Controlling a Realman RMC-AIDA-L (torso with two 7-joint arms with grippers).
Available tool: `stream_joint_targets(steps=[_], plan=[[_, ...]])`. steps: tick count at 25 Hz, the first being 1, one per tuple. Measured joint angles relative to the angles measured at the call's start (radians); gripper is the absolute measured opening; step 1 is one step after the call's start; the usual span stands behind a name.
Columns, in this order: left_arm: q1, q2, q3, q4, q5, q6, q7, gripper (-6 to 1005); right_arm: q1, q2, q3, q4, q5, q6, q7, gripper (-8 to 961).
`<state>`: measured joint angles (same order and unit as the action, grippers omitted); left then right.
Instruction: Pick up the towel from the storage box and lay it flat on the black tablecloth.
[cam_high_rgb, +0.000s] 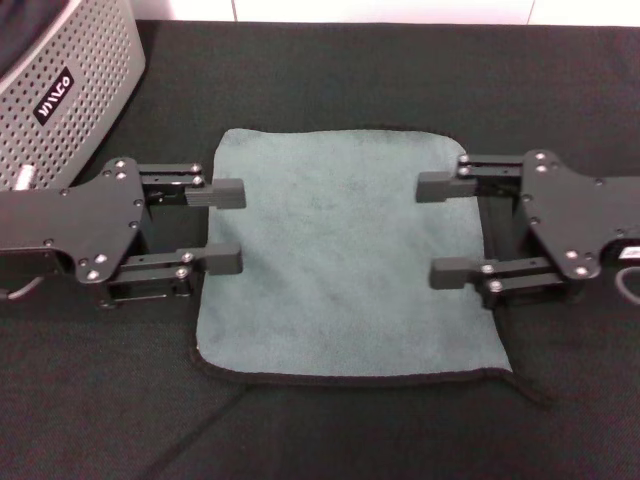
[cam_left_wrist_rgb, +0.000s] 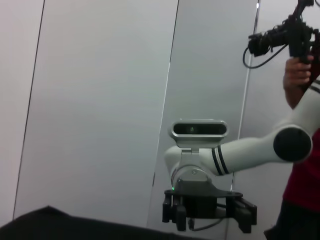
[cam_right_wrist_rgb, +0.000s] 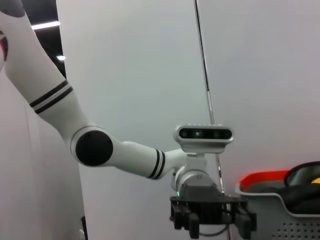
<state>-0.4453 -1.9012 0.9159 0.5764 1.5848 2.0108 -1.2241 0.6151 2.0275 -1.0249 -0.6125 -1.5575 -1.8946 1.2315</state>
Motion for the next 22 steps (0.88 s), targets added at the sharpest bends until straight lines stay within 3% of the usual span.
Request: stream_joint_targets(steps=[11,22], plan=[[0.011,0.056,-0.006,0.0,0.022,0.007,-0.038,573,0.044,0.0,-0.233,0.068,0.175,0.158,-0.097,722],[0.025,0.05,-0.008,-0.002,0.029,0.009,-0.036,573,0.059,0.0,-0.256,0.085,0.211,0.164,-0.116,722]])
